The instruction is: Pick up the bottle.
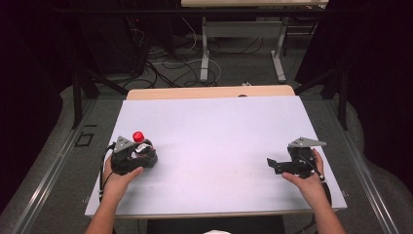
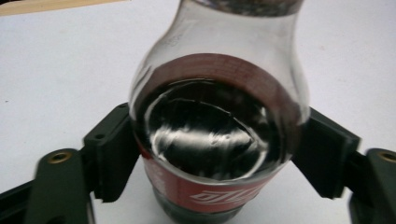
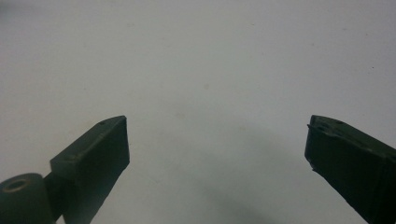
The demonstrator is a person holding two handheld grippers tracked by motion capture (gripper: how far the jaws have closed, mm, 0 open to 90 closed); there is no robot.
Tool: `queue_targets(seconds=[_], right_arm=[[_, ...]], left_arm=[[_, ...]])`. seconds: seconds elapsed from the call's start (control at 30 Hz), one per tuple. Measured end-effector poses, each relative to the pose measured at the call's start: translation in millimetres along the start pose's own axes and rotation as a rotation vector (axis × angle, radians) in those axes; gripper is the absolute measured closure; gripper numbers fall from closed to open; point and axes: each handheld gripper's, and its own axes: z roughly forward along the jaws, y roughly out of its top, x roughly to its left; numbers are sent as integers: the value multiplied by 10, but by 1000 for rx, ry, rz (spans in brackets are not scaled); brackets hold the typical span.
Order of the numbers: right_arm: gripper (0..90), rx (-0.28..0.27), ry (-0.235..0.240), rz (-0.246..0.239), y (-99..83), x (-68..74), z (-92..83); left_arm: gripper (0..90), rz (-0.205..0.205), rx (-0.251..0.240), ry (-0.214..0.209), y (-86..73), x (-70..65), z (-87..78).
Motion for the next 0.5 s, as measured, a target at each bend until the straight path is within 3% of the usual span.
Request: queue_targets(seconds=[0.5], right_arm=[[72, 14, 6, -5, -19, 19, 44]], left_arm=[[273, 10, -11, -14, -49, 4, -44]])
